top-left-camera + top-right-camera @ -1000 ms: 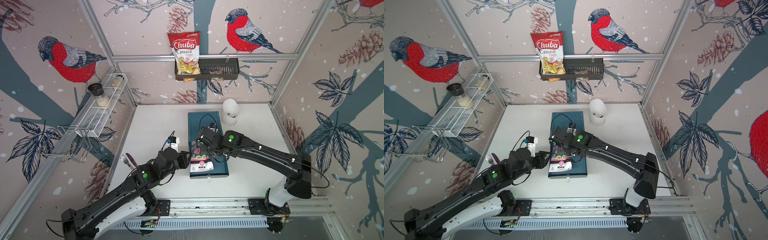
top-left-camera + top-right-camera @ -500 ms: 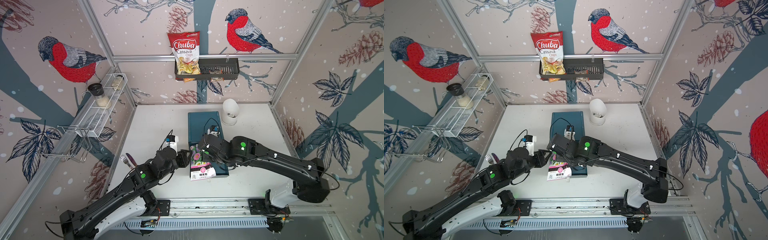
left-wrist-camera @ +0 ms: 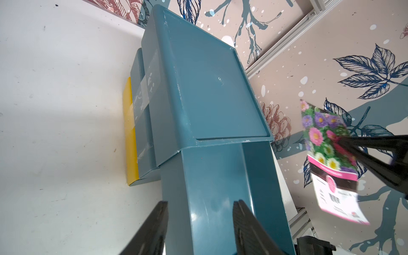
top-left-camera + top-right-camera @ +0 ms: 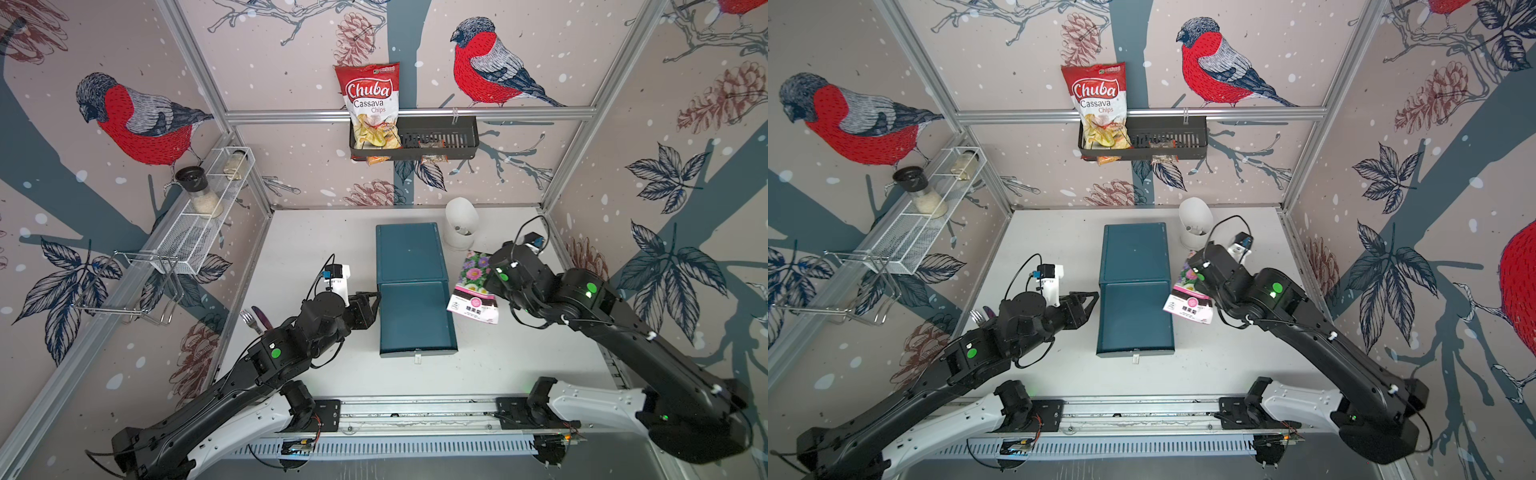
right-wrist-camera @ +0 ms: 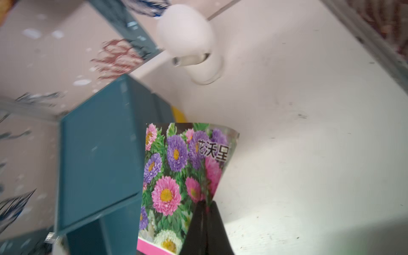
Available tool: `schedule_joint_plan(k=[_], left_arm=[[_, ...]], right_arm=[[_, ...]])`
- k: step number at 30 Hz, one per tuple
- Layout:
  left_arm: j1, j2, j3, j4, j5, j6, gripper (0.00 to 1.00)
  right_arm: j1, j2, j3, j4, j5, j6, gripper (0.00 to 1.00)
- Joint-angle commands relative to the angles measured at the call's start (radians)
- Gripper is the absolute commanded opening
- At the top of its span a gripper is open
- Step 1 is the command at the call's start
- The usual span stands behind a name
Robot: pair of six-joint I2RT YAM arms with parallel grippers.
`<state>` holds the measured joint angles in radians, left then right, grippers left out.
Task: Take the seed bags out of the drawer
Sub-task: Place the seed packet at the center of the board.
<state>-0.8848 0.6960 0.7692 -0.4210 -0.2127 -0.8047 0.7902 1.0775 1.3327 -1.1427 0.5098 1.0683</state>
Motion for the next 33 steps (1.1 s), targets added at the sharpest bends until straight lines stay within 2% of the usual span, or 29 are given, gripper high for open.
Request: schedule_joint_plan(k=[1, 6, 9, 12, 20, 22, 25, 30, 33], left_arm=[[0.004, -0.011, 0.007, -0.017, -0.024, 0.002, 0.52], [0.006, -0.014, -0.001, -0.024, -0.050, -0.011, 0.52], [0.006, -0.015, -0.005, -0.022, -0.054, -0.014, 0.52], [0.006, -0.011, -0.005, -0.017, -0.058, -0.014, 0.52], [0.009, 0.001, -0.022, 0.010, -0.053, -0.018, 0.52], [0.010, 0.001, -0.030, 0.016, -0.049, -0.019, 0.52], [0.014, 0.002, -0.036, 0.018, -0.040, -0.019, 0.53], [0.024, 0.005, -0.030, 0.016, -0.037, -0.008, 0.53], [0.032, 0.010, -0.026, 0.018, -0.036, -0.008, 0.53]], right_arm=[[-0.225, -0.064, -0.169, 0.070, -0.119, -0.128, 0.00], [-0.591, -0.126, -0.427, 0.226, -0.291, -0.260, 0.00], [-0.748, -0.130, -0.536, 0.327, -0.408, -0.318, 0.00], [-0.807, -0.083, -0.593, 0.385, -0.442, -0.347, 0.00], [-0.916, 0.037, -0.637, 0.434, -0.334, -0.308, 0.00], [-0.932, 0.067, -0.646, 0.451, -0.339, -0.300, 0.00], [-0.937, 0.105, -0.669, 0.486, -0.351, -0.290, 0.12], [-0.931, 0.087, -0.693, 0.511, -0.357, -0.285, 0.49], [-0.906, 0.053, -0.662, 0.480, -0.337, -0.279, 0.61]])
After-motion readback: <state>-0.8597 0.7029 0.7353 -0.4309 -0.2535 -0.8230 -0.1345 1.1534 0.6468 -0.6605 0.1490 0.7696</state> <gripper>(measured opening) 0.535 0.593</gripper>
